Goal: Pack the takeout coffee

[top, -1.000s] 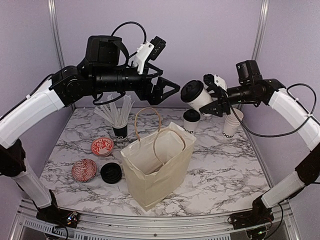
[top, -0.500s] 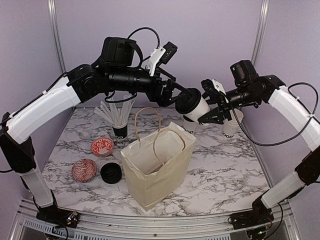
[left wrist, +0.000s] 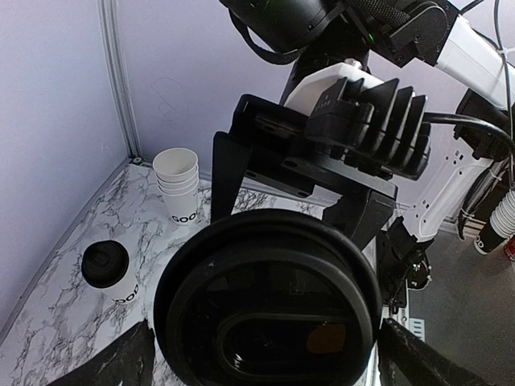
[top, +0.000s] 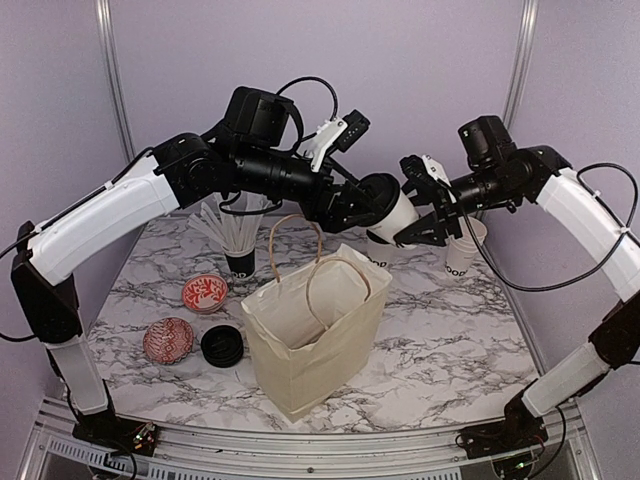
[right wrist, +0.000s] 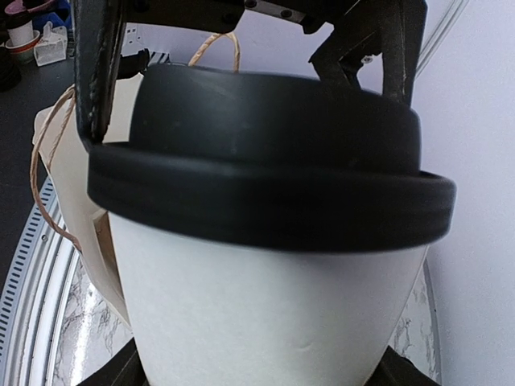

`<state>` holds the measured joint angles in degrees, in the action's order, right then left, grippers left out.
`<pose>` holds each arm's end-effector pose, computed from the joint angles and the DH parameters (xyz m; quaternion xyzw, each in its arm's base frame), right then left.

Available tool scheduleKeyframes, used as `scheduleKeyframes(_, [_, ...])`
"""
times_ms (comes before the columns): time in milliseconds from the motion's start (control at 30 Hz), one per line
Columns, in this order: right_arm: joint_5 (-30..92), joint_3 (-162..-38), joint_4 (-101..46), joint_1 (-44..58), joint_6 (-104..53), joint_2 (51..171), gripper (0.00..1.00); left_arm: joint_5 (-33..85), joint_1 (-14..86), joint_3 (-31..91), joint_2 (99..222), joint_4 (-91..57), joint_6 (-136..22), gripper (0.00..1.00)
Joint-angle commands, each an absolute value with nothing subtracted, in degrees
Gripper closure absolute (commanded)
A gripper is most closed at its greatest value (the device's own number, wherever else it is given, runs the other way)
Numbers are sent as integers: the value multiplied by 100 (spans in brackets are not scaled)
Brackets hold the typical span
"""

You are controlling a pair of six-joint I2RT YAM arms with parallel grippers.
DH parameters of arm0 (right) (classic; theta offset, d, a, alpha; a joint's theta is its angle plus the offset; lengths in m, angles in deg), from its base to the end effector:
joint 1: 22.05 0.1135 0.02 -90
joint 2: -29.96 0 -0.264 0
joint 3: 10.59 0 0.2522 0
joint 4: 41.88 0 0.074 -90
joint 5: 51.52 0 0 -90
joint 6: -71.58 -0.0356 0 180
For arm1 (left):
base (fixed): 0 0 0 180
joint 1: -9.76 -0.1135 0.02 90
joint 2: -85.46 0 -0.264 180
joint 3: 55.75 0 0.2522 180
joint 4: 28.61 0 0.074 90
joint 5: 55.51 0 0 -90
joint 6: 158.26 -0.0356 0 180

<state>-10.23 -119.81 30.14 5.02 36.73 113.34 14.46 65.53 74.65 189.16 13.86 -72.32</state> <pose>0.2408 0.1531 0.4153 -0.6717 0.5356 0.2887 0.4226 0.2212 -0.3469 0.4541 0.4826 0.6283 -0.3839 0.4743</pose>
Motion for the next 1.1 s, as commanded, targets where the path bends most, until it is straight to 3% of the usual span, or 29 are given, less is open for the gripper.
scheduleKeyframes(0, [-1050, -12225, 3101, 590, 3664, 11346, 33, 1347, 6522, 7640, 19006, 1543, -7362, 7])
scheduleKeyframes(367, [-1034, -12319, 2929, 591, 3447, 11429, 26, 1168, 6491, 7640, 18840, 1560, -7434, 15])
scheduleKeyframes(433, [-1007, -12329, 2911, 589, 3413, 11434, 21, 1202, 6472, 7640, 18818, 1559, -7410, 16])
scheduleKeyframes(500, [-939, -12338, 2879, 589, 3322, 11434, 3, 1363, 6448, 7648, 18754, 1572, -7378, 18])
scheduleKeyframes(533, [-880, -12345, 2844, 585, 3240, 11426, 1, 1510, 6420, 7672, 18705, 1617, -7379, 18])
scheduleKeyframes(733, [-681, -12336, 2673, 411, 2880, 11385, 1, 2728, 5980, 7761, 18059, 2346, -7453, 18])
scheduleKeyframes(1067, [-317, -11579, 2199, -32, 2593, 11518, 3, 2580, 5588, 6560, 17368, 2364, -7250, 19])
